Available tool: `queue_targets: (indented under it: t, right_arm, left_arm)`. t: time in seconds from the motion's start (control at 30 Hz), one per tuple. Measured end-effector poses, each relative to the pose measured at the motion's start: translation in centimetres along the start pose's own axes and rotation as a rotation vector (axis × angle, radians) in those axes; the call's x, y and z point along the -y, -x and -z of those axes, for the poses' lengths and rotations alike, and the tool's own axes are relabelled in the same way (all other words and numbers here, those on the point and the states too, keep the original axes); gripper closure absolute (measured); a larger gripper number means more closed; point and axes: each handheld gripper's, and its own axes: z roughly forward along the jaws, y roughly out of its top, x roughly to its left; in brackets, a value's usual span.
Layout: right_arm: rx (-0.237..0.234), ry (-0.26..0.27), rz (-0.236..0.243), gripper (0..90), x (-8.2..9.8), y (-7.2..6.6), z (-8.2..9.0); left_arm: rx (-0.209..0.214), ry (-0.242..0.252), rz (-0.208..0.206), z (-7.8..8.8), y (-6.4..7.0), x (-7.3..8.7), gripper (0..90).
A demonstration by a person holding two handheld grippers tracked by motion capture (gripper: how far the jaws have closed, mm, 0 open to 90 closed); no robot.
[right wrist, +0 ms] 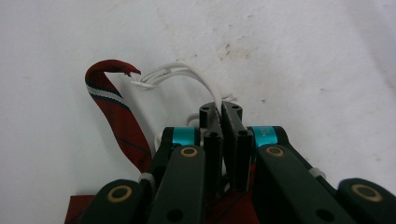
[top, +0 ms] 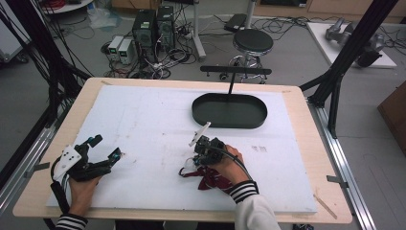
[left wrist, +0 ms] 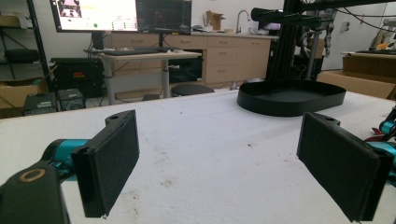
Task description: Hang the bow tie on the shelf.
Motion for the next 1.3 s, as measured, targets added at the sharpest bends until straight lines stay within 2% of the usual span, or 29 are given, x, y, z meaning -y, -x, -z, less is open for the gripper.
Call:
queue_targets:
  t: [0.07, 0.1, 0.27, 0.33, 0.37, 0.43, 0.47, 0.53, 0.57, 0.6, 0.67, 0.7, 0.77, 0.87, 0.9, 0.93, 1.03, 1.1, 1.3]
  right_arm:
    - [0.014, 0.014, -0.001, 87.1, 0.0, 0.0, 0.3]
    - [0.041, 0.043, 0.0, 87.1, 0.0, 0.0, 0.8]
    - [0.094, 0.132, -0.014, 87.2, 0.1, 0.1, 2.1]
    - [0.103, 0.152, -0.02, 87.2, 0.1, 0.1, 2.4]
    - [0.119, 0.203, -0.051, 87.2, 0.2, 0.3, 3.1]
    - [0.113, 0.257, -0.116, 87.1, 0.4, 0.5, 3.6]
    - [0.113, 0.257, -0.116, 87.1, 0.4, 0.5, 3.6]
    - [0.114, 0.323, -0.199, 87.1, 0.8, 1.1, 4.4]
    - [0.114, 0.323, -0.199, 87.1, 0.8, 1.1, 4.4]
    - [0.119, 0.353, -0.226, 87.1, 1.1, 1.3, 4.9]
    - [0.122, 0.373, -0.232, 87.2, 1.2, 1.5, 5.2]
    - [0.138, 0.416, -0.252, 87.2, 1.5, 1.7, 5.8]
    - [0.14, 0.427, -0.263, 87.2, 1.6, 1.7, 6.0]
    - [0.16, 0.472, -0.298, 87.2, 1.8, 2.0, 6.8]
    - [0.174, 0.514, -0.314, 87.2, 2.0, 2.2, 7.4]
    - [0.174, 0.514, -0.314, 87.2, 2.0, 2.2, 7.4]
    - [0.197, 0.568, -0.341, 87.2, 2.1, 2.5, 8.4]
    - [0.227, 0.605, -0.342, 87.2, 2.0, 3.0, 9.5]
    - [0.263, 0.64, -0.353, 87.2, 1.5, 3.6, 10.9]
  left_arm:
    - [0.001, -0.001, 0.0, 0.0, 0.0, 0.0, 13.4]
    - [0.001, -0.001, 0.0, 0.0, 0.0, 0.0, 13.4]
    - [0.0, -0.001, -0.001, 0.0, 0.0, 0.0, 13.4]
    - [0.0, -0.001, -0.001, 0.0, 0.0, 0.0, 13.4]
    - [0.0, -0.001, -0.002, 0.0, 0.0, 0.0, 13.4]
    - [0.0, -0.002, -0.002, 0.0, 0.0, 0.0, 13.4]
    - [0.0, -0.002, -0.001, 0.0, 0.0, 0.0, 13.4]
    - [0.0, -0.001, -0.001, 0.0, 0.0, 0.0, 13.4]
    - [0.0, -0.002, -0.002, 0.0, 0.0, 0.0, 13.4]
    - [0.0, -0.001, -0.001, 0.0, 0.0, 0.0, 13.4]
    - [0.0, -0.002, 0.0, 0.0, 0.0, 0.0, 13.4]
    - [0.0, -0.003, 0.0, 0.0, 0.0, 0.0, 13.4]
    - [0.0, -0.002, -0.001, 0.0, 0.0, 0.0, 13.4]
    - [0.0, -0.002, 0.0, 0.0, 0.0, 0.0, 13.4]
    - [-0.001, -0.002, 0.0, 0.0, 0.0, 0.0, 13.4]
    - [-0.001, -0.002, -0.001, 0.0, 0.0, 0.0, 13.4]
    - [-0.001, -0.002, 0.0, 0.0, 0.0, 0.0, 13.4]
    - [-0.001, -0.002, -0.001, 0.0, 0.0, 0.0, 13.4]
    - [-0.001, -0.002, 0.0, 0.0, 0.0, 0.0, 13.4]
